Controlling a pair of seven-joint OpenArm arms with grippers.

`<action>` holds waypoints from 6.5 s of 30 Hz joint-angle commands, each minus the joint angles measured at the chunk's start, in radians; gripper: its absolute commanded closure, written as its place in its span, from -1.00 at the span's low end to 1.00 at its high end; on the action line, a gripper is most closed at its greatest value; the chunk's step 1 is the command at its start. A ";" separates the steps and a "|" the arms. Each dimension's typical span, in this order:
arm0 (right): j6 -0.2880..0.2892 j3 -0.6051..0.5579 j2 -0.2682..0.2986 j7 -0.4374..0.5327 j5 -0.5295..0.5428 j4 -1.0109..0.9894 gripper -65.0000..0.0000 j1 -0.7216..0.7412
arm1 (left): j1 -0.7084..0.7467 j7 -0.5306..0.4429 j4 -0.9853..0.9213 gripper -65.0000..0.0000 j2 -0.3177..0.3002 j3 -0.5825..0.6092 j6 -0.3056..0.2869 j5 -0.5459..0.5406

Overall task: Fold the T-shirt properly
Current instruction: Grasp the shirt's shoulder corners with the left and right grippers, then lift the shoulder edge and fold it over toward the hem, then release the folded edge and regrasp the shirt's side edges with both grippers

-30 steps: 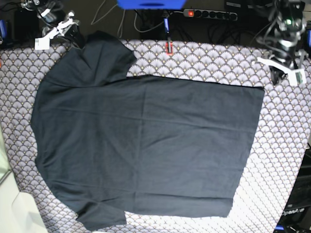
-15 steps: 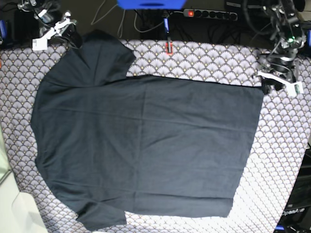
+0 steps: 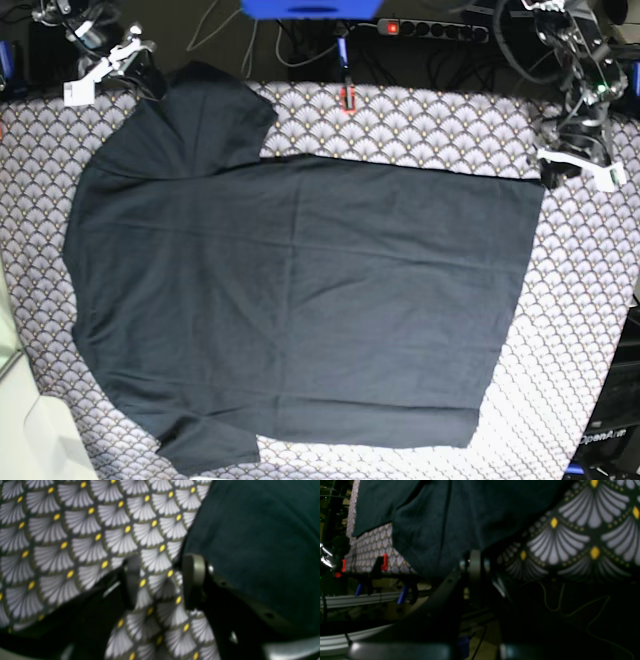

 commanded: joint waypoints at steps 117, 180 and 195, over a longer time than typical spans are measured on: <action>0.011 -0.111 0.142 -0.382 -0.489 -0.326 1.00 1.114 | -0.779 0.149 -0.340 1.00 0.042 0.189 0.004 0.425; 0.011 0.130 0.169 -0.313 -0.652 -0.313 0.01 0.872 | -0.357 0.163 0.106 -0.07 0.042 0.140 0.042 0.358; 0.011 0.125 0.154 -0.207 -0.652 -0.417 0.01 0.838 | -0.333 0.172 0.119 -0.08 0.044 0.096 0.042 0.358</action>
